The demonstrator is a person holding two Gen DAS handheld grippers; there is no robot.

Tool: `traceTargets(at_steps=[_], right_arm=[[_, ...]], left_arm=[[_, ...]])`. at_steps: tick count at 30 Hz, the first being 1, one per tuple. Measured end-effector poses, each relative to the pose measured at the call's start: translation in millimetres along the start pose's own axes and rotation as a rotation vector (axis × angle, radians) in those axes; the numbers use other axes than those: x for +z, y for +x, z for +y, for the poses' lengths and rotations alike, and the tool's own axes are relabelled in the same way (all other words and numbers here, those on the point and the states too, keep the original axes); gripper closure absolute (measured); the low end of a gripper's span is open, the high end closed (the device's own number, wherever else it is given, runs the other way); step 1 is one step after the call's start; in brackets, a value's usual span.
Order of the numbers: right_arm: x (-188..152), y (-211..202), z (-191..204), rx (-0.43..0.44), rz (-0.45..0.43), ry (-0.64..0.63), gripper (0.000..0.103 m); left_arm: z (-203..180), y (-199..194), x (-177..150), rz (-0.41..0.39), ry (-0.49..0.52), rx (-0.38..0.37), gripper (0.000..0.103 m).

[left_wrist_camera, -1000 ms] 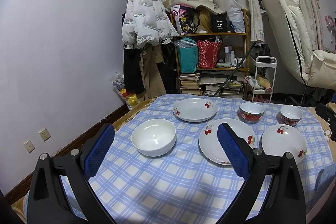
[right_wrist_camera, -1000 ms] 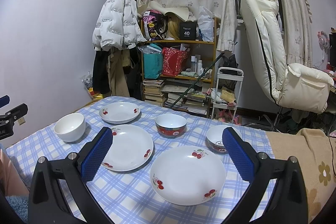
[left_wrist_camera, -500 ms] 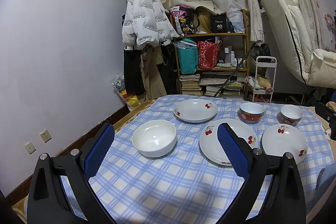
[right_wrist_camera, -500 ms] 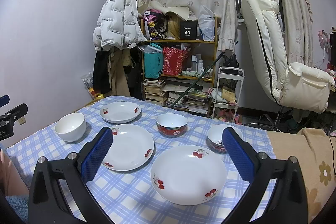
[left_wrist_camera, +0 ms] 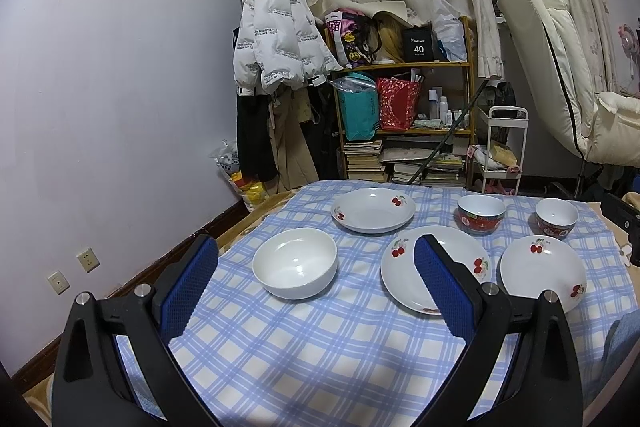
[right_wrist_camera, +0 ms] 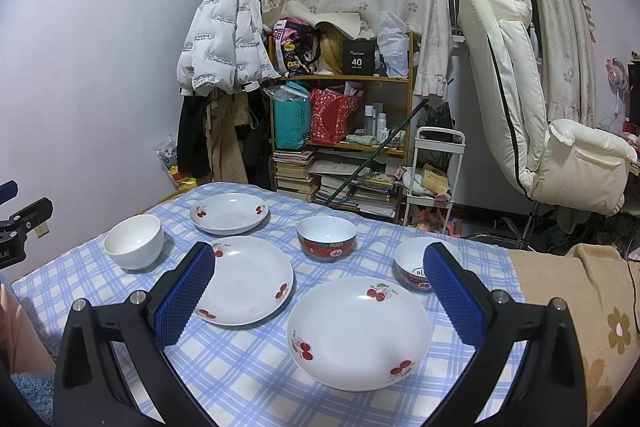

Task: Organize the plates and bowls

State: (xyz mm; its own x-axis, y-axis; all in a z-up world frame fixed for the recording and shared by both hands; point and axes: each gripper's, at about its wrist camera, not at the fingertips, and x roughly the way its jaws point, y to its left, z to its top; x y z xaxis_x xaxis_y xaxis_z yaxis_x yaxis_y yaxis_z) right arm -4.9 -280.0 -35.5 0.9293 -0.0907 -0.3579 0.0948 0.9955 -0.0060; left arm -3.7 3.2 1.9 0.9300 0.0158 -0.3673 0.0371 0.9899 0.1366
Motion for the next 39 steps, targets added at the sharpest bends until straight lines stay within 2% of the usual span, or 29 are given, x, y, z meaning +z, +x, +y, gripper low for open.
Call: traceTargets(at_steps=[29,32,34,39], right_arm=[[1,-1,1,0.001,0.003,0.0,0.0],[5,-1,1,0.005,0.004,-0.001,0.0],[-1,-1,1,0.012,0.001,-0.004,0.0],[6,6,6,0.006,0.002,-0.04,0.0]], left_arm=[[1,0,-1,0.006,-0.002,0.003,0.006],[3,3,0,0.038,-0.012,-0.028,0.006],[2,7,2,0.061,-0.003,0.0,0.006],[5,20,10,0.111,-0.003,0.015,0.006]])
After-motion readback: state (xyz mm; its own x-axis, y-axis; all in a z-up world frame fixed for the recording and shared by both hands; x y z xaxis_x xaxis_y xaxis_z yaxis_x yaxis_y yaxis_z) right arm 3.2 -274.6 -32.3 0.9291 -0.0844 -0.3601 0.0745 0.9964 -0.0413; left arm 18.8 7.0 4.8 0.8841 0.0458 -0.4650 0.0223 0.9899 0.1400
